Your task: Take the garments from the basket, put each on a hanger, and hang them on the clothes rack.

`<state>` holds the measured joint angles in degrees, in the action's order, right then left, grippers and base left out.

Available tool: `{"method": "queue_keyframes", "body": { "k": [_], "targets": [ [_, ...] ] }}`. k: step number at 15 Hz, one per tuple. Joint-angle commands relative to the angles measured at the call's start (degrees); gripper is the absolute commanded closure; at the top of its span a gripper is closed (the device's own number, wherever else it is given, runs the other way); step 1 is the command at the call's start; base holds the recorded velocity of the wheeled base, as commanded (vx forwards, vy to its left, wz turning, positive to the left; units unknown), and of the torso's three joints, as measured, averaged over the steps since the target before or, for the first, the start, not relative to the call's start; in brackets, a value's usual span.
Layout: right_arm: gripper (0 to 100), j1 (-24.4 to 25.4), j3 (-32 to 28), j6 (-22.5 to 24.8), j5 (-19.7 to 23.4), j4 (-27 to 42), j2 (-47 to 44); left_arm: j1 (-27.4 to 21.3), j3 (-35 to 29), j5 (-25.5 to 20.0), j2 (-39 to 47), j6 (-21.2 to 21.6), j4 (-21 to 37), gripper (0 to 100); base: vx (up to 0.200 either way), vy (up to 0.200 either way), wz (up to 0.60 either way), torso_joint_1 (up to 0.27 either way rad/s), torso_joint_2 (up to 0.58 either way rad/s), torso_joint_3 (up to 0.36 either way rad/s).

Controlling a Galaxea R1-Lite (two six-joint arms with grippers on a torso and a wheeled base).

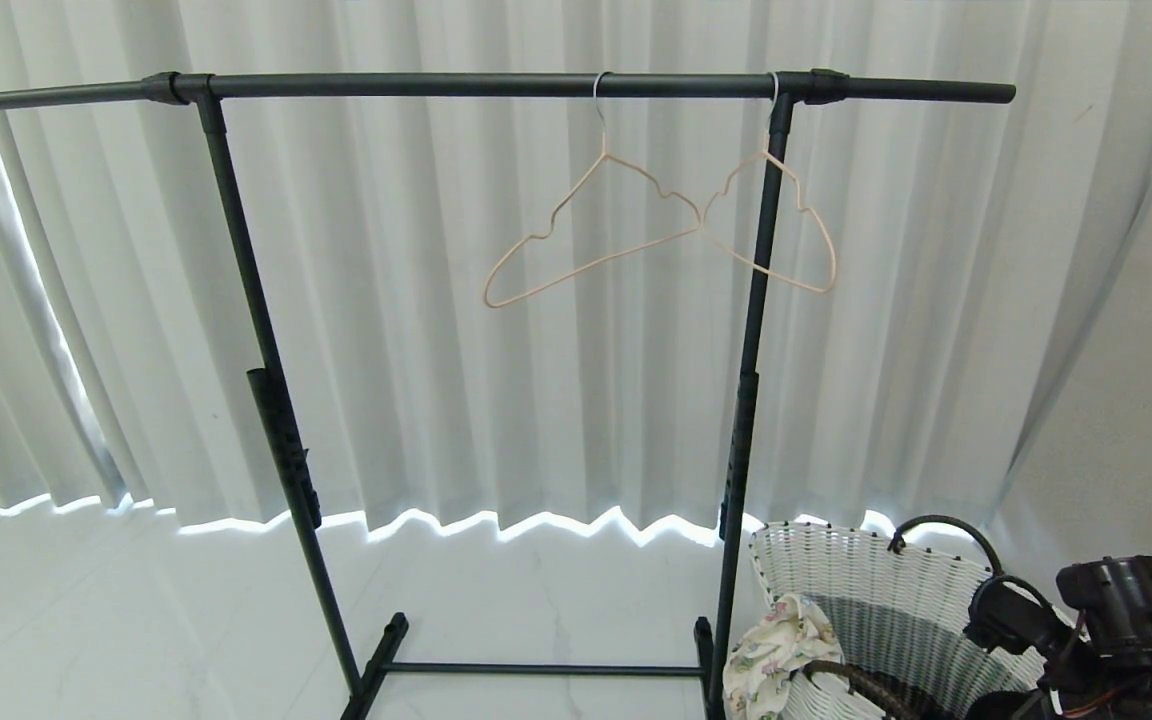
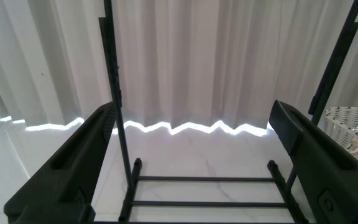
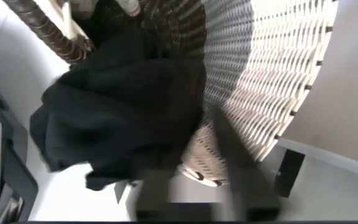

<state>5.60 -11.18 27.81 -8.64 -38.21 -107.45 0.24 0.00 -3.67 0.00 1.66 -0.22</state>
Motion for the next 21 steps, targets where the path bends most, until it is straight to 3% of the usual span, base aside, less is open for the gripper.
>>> {"method": "queue_keyframes", "body": {
  "k": [1, 4, 7, 9, 10, 16, 21],
  "targets": [
    [100, 0.0, 1.2, 0.0, 0.0, -0.3, 6.5, 0.0, 0.0, 0.0, 0.0, -0.1, 0.0, 0, 0.000, 0.000, 0.00, 0.000, 0.00, 0.000],
    [100, -0.1, -3.0, 0.0, -0.1, 5.0, 17.9, 0.0, 0.0, 0.0, 0.0, 0.0, 0.0, 0, 0.000, 0.000, 0.00, 0.000, 0.00, 0.000],
    [100, -0.6, -21.3, -0.4, 0.1, 32.3, 30.4, 0.0, 0.0, 0.0, 0.0, 0.0, 0.0, 0, 0.000, 0.000, 0.00, 0.000, 0.00, 0.000],
    [100, -0.6, -31.1, -0.9, 0.2, 45.6, 35.2, 0.0, 0.0, 0.0, 0.0, 0.1, 0.0, 0, 0.000, 0.000, 0.00, 0.000, 0.00, 0.000],
    [100, -0.6, -33.5, -0.9, 0.2, 48.3, 37.3, 0.0, 0.0, 0.0, 0.0, 0.2, 0.0, 0, 0.000, 0.000, 0.00, 0.000, 0.00, 0.000],
    [100, -0.4, -34.7, -0.8, 0.2, 48.9, 43.0, 0.0, 0.0, -0.1, 0.0, 0.2, 0.0, 0, 0.000, 0.000, 0.00, 0.000, 0.00, 0.000],
    [100, 0.8, -34.7, -0.8, 0.2, 48.9, 44.4, 0.0, 0.0, -0.1, 0.0, 0.2, 0.0, 0, -0.200, 0.000, 0.00, 0.001, 0.00, 0.003]
  ]
}}
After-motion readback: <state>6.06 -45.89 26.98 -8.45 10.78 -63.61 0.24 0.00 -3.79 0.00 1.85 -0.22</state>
